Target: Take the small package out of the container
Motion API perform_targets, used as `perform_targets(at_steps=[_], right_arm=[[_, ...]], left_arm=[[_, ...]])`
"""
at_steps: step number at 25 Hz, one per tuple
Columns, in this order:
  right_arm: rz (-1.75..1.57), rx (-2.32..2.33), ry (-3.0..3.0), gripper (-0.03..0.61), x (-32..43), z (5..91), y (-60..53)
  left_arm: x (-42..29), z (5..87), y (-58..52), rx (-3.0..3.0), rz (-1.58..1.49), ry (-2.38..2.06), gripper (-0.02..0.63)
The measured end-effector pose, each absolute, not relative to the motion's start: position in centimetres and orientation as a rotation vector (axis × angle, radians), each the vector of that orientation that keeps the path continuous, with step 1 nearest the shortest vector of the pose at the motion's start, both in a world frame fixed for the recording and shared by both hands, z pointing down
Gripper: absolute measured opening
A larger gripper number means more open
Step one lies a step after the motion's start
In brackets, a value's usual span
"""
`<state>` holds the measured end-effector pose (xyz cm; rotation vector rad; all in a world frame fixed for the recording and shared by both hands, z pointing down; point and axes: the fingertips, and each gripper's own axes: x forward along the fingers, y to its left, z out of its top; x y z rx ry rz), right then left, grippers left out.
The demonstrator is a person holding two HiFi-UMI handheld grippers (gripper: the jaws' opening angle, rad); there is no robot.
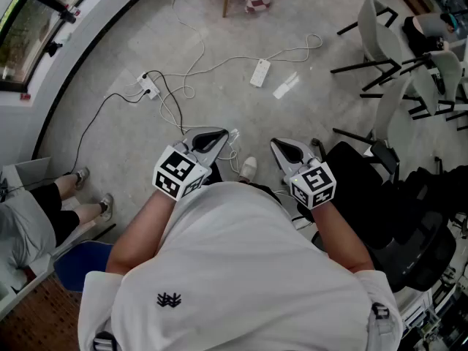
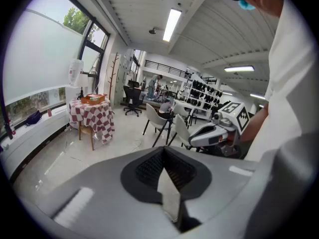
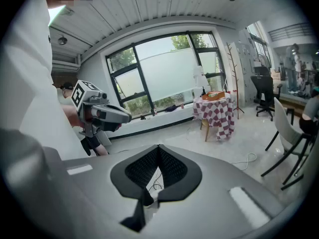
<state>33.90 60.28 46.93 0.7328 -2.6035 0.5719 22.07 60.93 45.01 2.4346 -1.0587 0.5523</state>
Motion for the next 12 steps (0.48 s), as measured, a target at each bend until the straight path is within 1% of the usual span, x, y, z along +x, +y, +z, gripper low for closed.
perform_targets(at_steps=[7,12], right_arm=[[0.538,0.741,-2.648,0.0,33.1,45.9,56.5],[0.547,0.785,-2.618,0.0,31.5,46.4,52.4]], left_arm=[[20.2,44.9,58.6,2.353,0.501,-1.146,0.055],[18.2,45.1,54.0,2.389,0.462,-1.141,0.055]])
